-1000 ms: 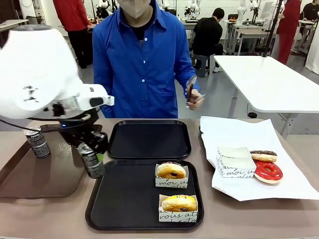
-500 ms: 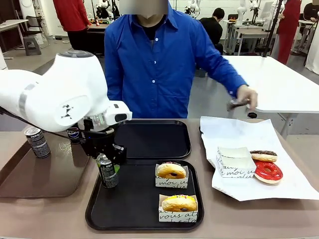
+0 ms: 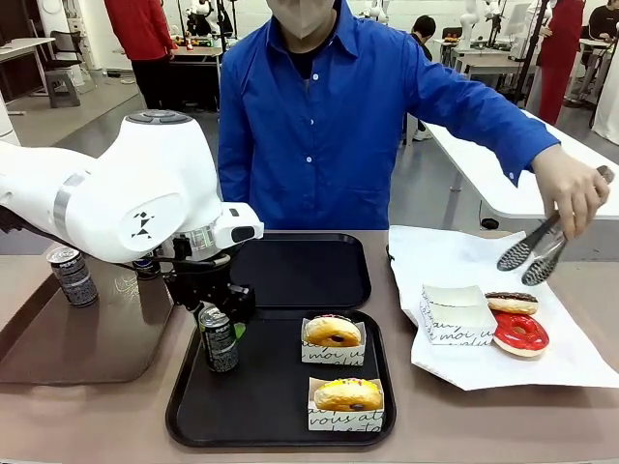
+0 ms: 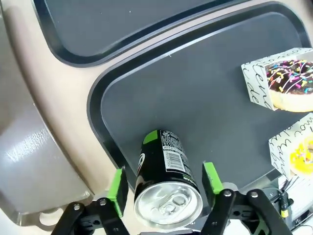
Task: Set up donuts and drinks on trays.
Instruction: Pick up one Pepsi coke and place it on the Flat Tray.
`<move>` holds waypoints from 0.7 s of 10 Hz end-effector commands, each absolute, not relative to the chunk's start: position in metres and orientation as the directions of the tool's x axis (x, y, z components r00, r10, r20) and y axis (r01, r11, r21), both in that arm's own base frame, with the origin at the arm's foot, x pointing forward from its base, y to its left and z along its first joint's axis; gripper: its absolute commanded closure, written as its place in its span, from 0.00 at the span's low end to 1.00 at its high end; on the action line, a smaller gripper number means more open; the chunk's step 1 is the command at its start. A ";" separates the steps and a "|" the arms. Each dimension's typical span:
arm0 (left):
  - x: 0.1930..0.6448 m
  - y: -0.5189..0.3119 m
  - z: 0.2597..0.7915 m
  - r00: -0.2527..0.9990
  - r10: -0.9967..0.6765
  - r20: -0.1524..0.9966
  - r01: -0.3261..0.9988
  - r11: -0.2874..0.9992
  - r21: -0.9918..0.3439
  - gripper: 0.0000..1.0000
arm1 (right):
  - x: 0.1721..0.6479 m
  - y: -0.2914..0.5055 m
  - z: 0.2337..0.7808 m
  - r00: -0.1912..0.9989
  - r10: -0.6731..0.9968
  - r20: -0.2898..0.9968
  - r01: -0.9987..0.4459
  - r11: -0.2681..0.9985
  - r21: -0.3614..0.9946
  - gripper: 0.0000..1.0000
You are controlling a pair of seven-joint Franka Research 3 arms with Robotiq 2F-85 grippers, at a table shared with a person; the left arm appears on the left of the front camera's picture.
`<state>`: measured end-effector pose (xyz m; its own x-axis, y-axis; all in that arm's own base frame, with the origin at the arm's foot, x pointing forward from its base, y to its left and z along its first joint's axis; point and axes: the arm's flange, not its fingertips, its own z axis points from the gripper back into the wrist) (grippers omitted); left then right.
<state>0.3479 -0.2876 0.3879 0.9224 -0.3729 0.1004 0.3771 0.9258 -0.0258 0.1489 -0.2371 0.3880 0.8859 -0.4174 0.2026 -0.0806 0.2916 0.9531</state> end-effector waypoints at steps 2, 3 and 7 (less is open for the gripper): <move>0.333 -0.281 0.419 0.919 -0.379 0.107 0.387 0.920 -0.061 0.10 | 0.150 -0.237 0.389 0.880 -0.420 0.223 -0.103 0.290 0.951 0.00; 0.322 -0.273 0.434 0.918 -0.379 0.117 0.388 0.919 -0.068 0.00 | 0.150 -0.237 0.389 0.880 -0.420 0.223 -0.103 0.290 0.951 0.00; 0.287 -0.240 0.464 0.912 -0.383 0.145 0.390 0.921 -0.022 0.00 | 0.150 -0.237 0.389 0.880 -0.420 0.223 -0.103 0.290 0.951 0.00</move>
